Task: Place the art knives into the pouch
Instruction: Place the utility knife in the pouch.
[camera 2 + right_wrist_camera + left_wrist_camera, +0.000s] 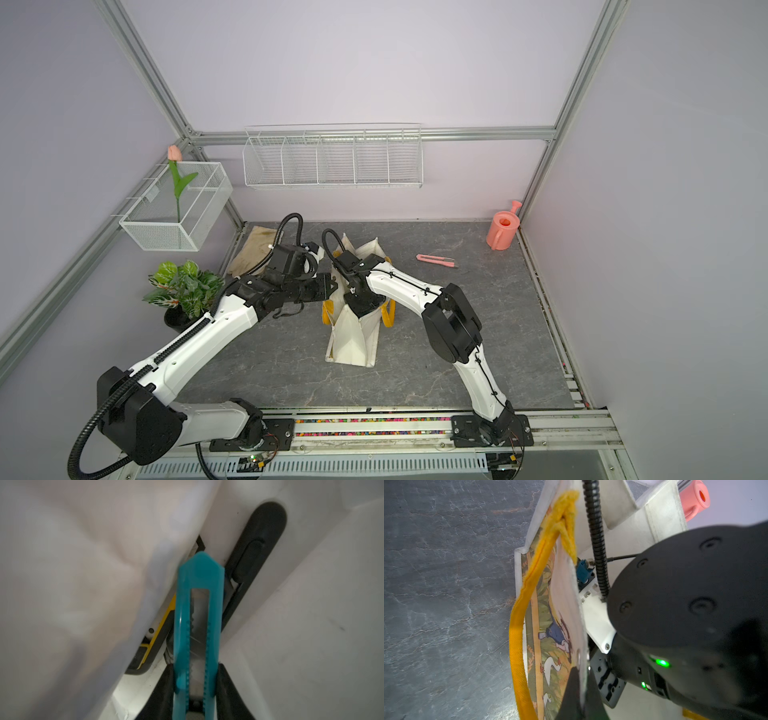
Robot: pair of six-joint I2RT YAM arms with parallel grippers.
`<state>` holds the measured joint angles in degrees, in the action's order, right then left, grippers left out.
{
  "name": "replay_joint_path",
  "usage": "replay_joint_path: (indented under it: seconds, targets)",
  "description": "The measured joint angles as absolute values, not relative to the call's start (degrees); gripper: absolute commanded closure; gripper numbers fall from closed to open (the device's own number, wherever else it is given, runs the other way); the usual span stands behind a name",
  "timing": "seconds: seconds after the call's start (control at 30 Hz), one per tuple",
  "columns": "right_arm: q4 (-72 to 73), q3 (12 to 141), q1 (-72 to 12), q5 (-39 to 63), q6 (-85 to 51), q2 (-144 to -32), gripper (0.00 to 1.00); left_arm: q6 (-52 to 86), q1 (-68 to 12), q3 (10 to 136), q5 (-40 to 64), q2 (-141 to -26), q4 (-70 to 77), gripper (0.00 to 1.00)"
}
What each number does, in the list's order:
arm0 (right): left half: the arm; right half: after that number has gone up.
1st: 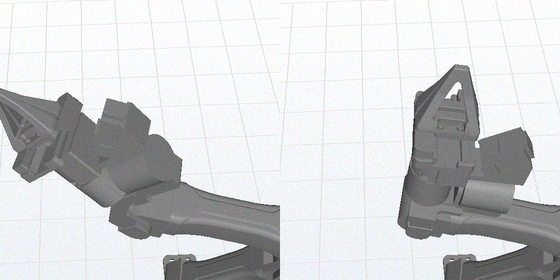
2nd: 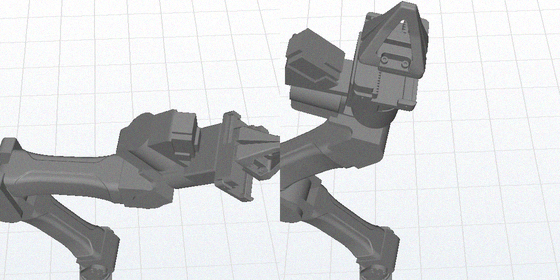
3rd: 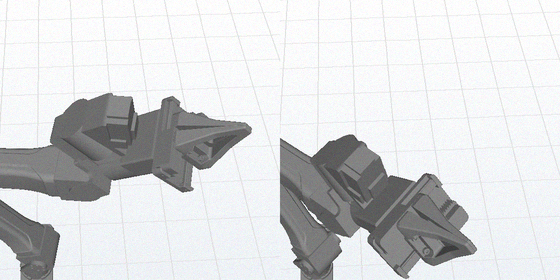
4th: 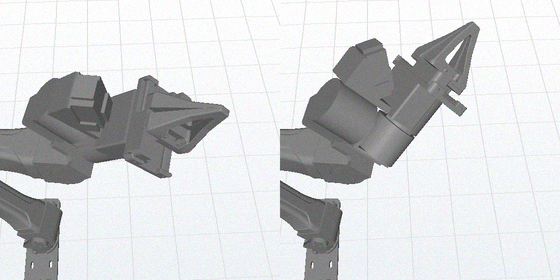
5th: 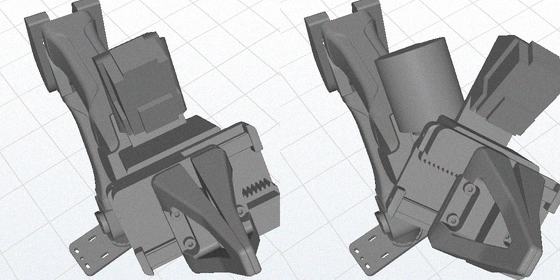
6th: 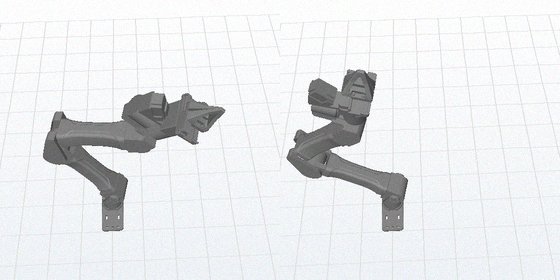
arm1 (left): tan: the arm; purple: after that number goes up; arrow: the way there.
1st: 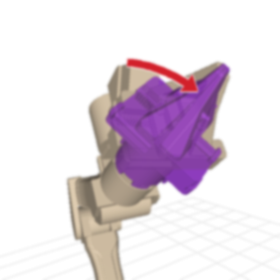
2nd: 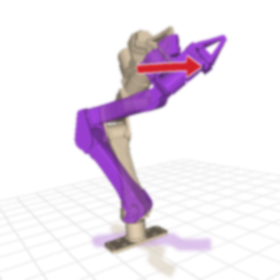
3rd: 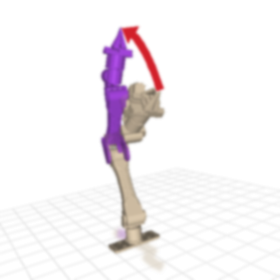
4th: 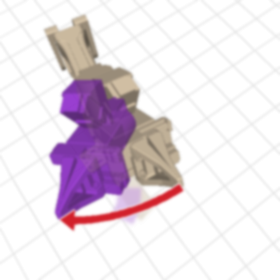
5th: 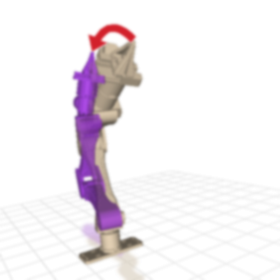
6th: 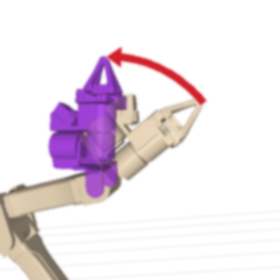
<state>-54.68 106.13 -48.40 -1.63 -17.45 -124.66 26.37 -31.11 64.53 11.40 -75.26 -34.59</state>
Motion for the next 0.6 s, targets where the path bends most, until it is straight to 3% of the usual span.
replay_joint_path:
  seconds: [0.27, 0.6]
  targets:
    - [-54.2, 106.1, -48.0, -1.4, -17.6, -124.7, 0.5, 26.4, -31.1, 64.5, 11.4, -75.3, -34.6, 1.0]
    - [-54.6, 106.6, -47.9, -3.0, -17.1, -121.5, 0.37, 26.4, -31.1, 64.2, 11.4, -75.1, -34.4, 1.0]
